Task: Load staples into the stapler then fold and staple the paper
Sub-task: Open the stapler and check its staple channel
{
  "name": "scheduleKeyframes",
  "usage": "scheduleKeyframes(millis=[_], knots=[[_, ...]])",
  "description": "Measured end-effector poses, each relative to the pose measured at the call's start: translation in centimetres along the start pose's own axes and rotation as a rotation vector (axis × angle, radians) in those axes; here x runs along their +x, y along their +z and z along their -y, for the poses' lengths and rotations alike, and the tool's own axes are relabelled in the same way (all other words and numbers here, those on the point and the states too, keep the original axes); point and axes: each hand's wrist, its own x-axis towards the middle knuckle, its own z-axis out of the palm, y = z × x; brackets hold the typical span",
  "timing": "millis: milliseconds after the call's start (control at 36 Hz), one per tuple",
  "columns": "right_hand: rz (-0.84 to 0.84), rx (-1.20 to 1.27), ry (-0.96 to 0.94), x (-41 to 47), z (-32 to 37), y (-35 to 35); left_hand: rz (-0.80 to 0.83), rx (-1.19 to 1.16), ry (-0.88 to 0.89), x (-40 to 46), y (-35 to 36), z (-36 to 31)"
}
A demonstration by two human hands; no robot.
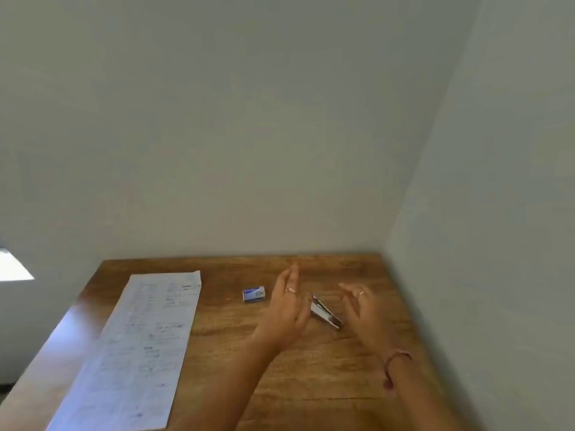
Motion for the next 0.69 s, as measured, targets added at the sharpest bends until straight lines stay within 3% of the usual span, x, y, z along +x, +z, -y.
scheduleKeyframes(millis=[111, 306, 500, 694], knots=[[0.119, 0.005, 0.141, -0.1, -1.5, 0.7, -0.120, -0.277, -0.360, 0.2, 2.1, 0.8], [0.232, 0.019, 0.208, 1.1, -2.5, 2.4, -0.090, -0.713, -0.696, 0.6, 3.8, 1.4], [0.310, -0.029, 0.214, 2.4, -2.3, 3.6, -0.135, -0.805, -0.724, 1.6, 5.0, 1.4], [0.193, -0.152, 0.116, 1.5, -2.0, 4.2, -0.149, -0.757, -0.680, 1.3, 5.6, 1.6]])
